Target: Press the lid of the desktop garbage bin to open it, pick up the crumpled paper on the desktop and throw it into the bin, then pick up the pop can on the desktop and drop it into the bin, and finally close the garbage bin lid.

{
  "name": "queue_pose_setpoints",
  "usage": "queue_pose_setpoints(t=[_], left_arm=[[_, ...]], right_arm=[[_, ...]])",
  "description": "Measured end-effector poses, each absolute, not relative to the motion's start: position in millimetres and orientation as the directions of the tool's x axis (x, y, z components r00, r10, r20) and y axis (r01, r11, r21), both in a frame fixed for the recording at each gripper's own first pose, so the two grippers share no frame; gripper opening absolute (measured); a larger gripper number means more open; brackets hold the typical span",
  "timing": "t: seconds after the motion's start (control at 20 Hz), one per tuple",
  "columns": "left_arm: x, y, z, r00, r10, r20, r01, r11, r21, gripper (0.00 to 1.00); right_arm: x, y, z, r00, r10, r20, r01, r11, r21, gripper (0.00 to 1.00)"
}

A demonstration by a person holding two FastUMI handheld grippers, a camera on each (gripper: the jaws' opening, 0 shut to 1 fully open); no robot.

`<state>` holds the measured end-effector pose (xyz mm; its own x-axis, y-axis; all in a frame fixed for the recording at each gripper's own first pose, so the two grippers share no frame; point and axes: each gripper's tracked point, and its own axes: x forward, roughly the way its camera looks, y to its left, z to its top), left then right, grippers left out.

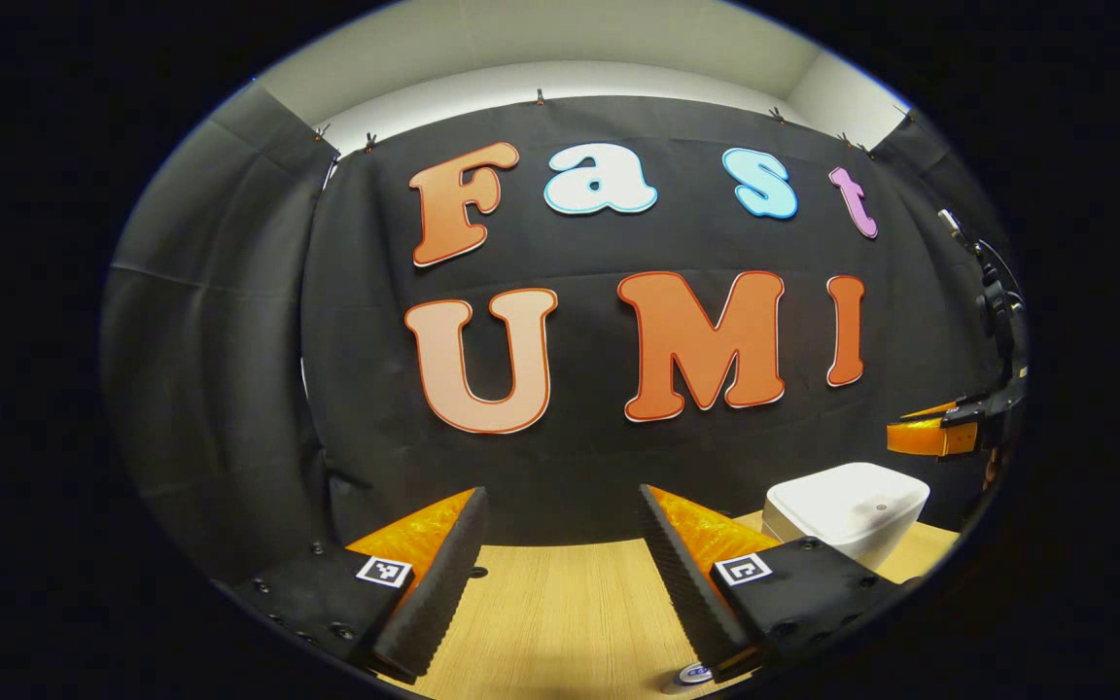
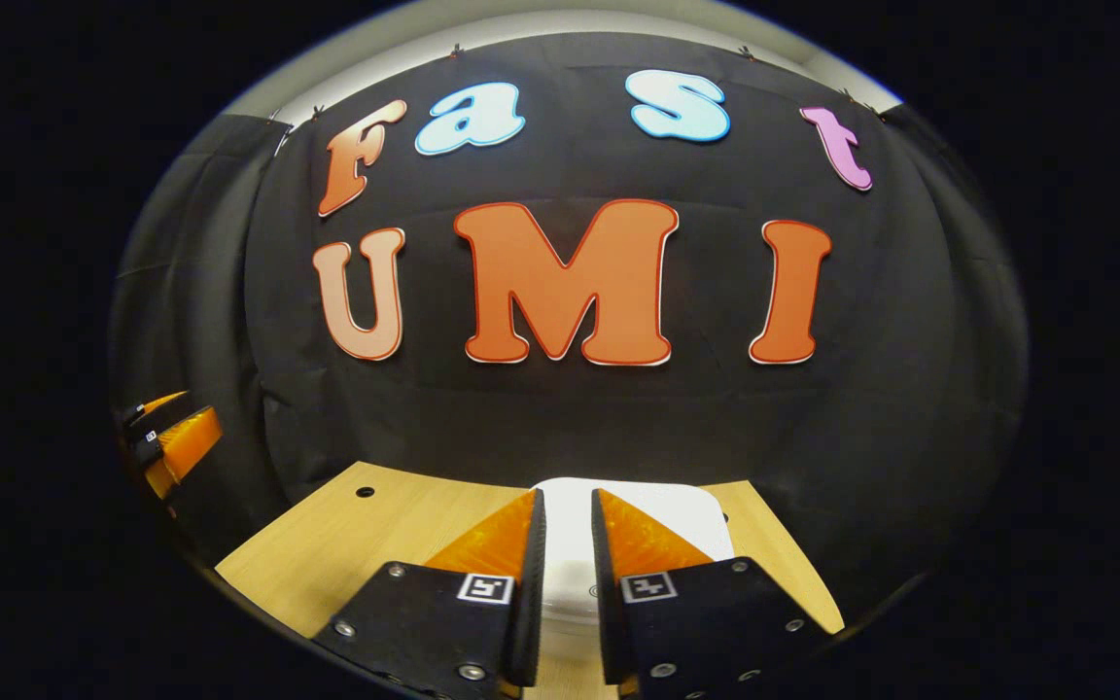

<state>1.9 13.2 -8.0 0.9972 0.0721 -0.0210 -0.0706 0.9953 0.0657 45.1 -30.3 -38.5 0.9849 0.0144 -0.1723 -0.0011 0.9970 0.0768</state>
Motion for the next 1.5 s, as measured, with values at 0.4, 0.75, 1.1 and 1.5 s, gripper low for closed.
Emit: queue_pose_setpoints(t=[0.4,0.75,1.1,1.5], left_arm=[[4.1,18.4,-15.1,0.995,0.088,-0.043,-0.084,0.993,0.080,1.00],[1.2,19.9,-30.2,0.992,0.106,-0.075,-0.098,0.991,0.095,0.99],[2.7,22.9,-38.9,0.988,0.112,-0.103,-0.103,0.991,0.089,0.99],[-5.5,25.9,-36.5,0.991,0.108,-0.083,-0.102,0.992,0.074,0.99]], right_arm=[[53.9,-34.5,-70.0,0.969,0.025,-0.247,0.005,0.993,0.120,0.01],[58.9,-43.5,-114.1,0.943,-0.007,-0.333,0.035,0.996,0.079,0.01],[57.7,-40.6,-133.5,0.930,-0.018,-0.367,0.035,0.999,0.040,0.01],[49.6,-36.7,-135.8,0.919,-0.045,-0.392,0.078,0.995,0.068,0.01]])
